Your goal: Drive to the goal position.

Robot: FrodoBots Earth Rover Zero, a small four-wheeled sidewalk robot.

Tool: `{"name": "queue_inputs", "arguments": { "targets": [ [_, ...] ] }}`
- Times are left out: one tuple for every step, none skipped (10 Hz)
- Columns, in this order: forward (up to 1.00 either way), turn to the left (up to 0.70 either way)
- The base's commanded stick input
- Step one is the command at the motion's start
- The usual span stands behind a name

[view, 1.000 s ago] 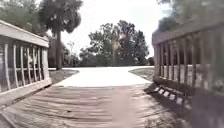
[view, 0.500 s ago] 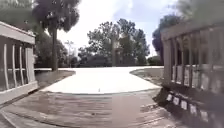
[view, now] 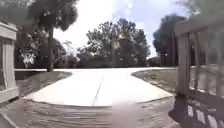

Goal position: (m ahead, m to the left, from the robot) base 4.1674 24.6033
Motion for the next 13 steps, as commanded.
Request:
{"name": "queue_inputs", "arguments": {
  "targets": [
    [0.85,0.00],
    [0.85,0.00],
    [0.85,0.00],
    [0.85,0.00],
    [0.85,0.00],
    [0.85,0.00],
    [0.85,0.00],
    [0.85,0.00],
    [0.85,0.00],
    [0.85,0.00],
    [0.85,0.00],
    [0.85,0.00],
    [0.85,0.00]
  ]
}}
